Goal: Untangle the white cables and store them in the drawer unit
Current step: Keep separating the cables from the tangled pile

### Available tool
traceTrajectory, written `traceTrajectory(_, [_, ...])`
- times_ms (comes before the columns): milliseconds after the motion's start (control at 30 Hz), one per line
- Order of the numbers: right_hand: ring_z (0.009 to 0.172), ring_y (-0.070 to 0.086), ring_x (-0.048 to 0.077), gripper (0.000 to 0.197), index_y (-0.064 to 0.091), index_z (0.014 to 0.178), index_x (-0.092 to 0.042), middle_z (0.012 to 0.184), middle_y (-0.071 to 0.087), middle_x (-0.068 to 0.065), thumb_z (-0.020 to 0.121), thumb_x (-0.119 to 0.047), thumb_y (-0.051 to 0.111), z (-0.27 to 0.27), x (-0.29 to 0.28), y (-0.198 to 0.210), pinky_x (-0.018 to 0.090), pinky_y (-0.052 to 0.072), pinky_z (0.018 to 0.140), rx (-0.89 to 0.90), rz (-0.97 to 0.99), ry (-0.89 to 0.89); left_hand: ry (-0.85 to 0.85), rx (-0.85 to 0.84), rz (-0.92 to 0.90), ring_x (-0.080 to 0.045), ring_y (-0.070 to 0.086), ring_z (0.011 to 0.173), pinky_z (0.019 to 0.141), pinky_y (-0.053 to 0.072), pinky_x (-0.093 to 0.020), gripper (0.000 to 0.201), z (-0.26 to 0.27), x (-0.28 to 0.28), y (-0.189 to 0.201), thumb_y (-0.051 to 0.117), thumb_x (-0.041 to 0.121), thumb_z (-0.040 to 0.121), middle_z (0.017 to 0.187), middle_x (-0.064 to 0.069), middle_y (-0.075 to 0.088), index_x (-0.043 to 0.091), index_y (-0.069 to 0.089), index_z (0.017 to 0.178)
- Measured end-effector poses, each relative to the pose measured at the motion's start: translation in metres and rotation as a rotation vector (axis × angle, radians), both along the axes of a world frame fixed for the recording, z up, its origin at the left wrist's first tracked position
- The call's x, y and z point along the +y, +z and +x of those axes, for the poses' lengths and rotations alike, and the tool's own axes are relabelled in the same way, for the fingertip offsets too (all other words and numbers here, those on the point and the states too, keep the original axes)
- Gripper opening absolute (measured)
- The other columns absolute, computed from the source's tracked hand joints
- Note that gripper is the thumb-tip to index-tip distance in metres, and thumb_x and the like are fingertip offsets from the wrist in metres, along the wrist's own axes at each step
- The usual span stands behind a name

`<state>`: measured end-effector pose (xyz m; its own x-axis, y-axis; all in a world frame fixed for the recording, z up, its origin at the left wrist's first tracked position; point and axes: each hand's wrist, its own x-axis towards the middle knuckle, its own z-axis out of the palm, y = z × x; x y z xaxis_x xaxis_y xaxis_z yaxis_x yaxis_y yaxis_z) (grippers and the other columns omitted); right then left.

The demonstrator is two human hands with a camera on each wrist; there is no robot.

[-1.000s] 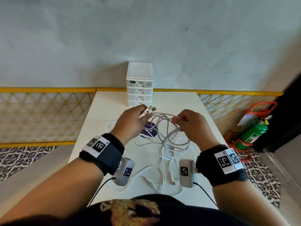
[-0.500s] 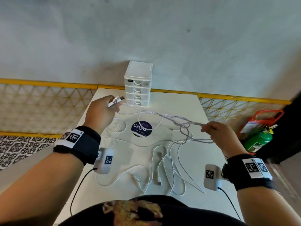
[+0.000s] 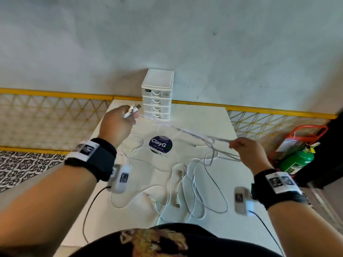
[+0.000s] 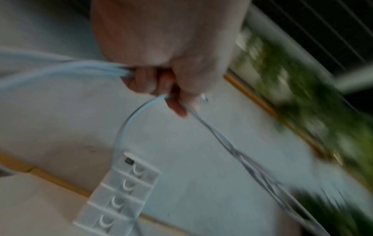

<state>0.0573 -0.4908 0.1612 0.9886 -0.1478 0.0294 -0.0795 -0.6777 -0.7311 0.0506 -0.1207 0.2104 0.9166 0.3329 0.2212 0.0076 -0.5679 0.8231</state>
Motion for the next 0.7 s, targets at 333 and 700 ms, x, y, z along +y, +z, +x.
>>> traceTrajectory(333, [0.100,0.064,0.024,0.050,0.056,0.125,-0.024,0.108,0.066,0.005,0.079,-0.042,0.069,0.016,0.015,-0.017,0.036,0.050,0.087,0.306,-0.280,0.134,-0.157,-0.132,0.342,-0.025,0.056,0.079,0.065,0.035,-0.028,0.025,-0.001,-0.045,-0.003,0.066,0.030,0.090,0.086,-0.009,0.059,0.006,0.072,0.089])
traceTrajectory(700, [0.067,0.058,0.009,0.019,0.060,0.075,-0.021,0.069,0.065,-0.006,0.091,-0.030,0.062,0.015,0.107,0.014,0.024,0.042,0.068,0.073,0.041,0.503,-0.196,-0.357,0.177,-0.009,0.060,0.083,0.074,0.040,-0.008,0.011,0.000,-0.039,0.018,0.069,0.011,0.086,0.087,0.006,0.069,0.017,0.070,0.077])
